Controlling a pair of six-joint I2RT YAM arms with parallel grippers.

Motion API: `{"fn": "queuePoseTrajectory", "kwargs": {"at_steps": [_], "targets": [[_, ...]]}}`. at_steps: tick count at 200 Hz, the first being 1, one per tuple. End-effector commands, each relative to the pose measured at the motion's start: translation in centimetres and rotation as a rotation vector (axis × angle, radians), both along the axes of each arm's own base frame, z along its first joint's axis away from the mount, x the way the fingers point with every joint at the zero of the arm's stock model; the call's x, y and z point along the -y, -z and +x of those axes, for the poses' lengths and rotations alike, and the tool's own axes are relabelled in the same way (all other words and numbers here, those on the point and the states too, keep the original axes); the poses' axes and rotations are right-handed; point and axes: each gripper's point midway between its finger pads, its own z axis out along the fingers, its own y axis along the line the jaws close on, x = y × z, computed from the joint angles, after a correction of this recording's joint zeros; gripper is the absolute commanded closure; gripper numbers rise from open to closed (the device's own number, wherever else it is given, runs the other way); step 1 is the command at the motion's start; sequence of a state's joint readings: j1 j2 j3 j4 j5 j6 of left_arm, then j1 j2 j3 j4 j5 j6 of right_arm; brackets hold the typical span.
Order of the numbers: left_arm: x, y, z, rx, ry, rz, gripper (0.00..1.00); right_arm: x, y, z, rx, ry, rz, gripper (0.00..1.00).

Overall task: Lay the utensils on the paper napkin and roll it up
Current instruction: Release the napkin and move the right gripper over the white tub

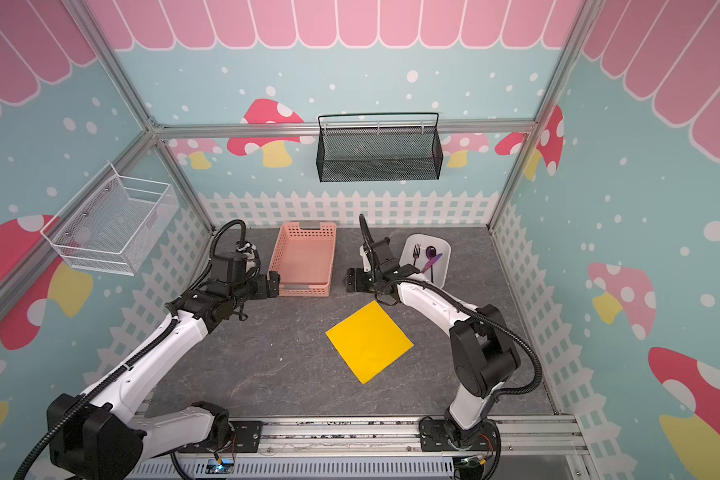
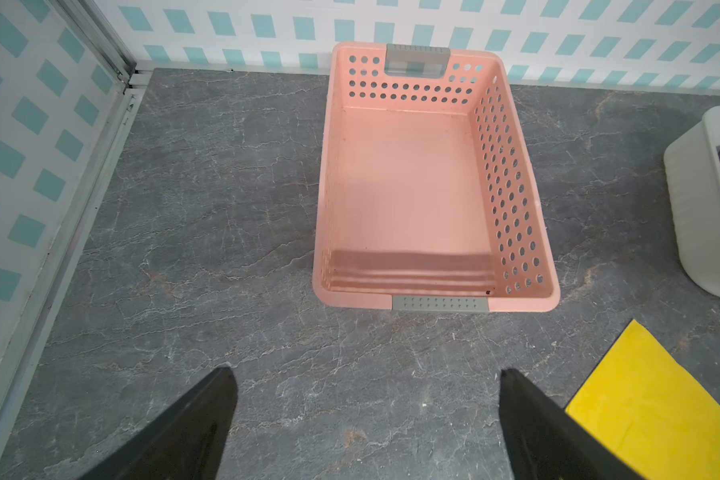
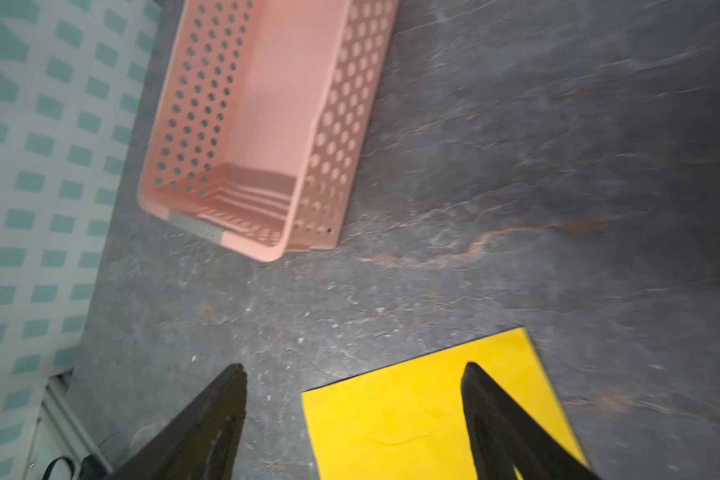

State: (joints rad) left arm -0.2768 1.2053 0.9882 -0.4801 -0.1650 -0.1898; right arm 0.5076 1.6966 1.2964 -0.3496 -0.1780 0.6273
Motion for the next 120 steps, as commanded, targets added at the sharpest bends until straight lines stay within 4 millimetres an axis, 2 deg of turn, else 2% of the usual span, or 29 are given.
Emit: {"fn": "queuePoseTrajectory", "kwargs": {"at_steps": [1,40,56,91,97,99,102,120], "targets": [[-0.3,-0.3,-0.1,0.018,0.002,0.036,0.0,3.8,-1.4,1.7,0.038,0.054,-0.124,0.18],[-1.1,-0.6,-0.3,0.037,-0.021,0.068,0.0,8.6,-2.4,5.9,0.067,0.161,-0.182,0.21],[-1.6,-0.5,-0.3,0.03,-0.037,0.091,0.0,10.5,-2.2,7.6,0.066,0.198,-0.199,0.22],[-1.5,-0.2,-0.2,0.016,-0.034,0.091,0.0,13.4,-1.3,10.3,0.054,0.242,-0.25,0.29],[-1.4,-0.2,-0.1,0.015,-0.033,0.089,0.0,13.9,-1.7,10.7,0.065,0.257,-0.256,0.31],[-1.3,-0.2,-0.1,0.013,-0.031,0.088,0.0,14.0,-0.6,10.9,0.044,0.258,-0.267,0.32],[-1.3,-0.2,-0.1,0.013,-0.03,0.087,0.0,14.2,-0.2,11.1,0.037,0.263,-0.272,0.34],[-1.3,-0.2,0.0,0.012,-0.03,0.093,0.0,14.9,0.9,12.0,0.014,0.275,-0.277,0.38]]}}
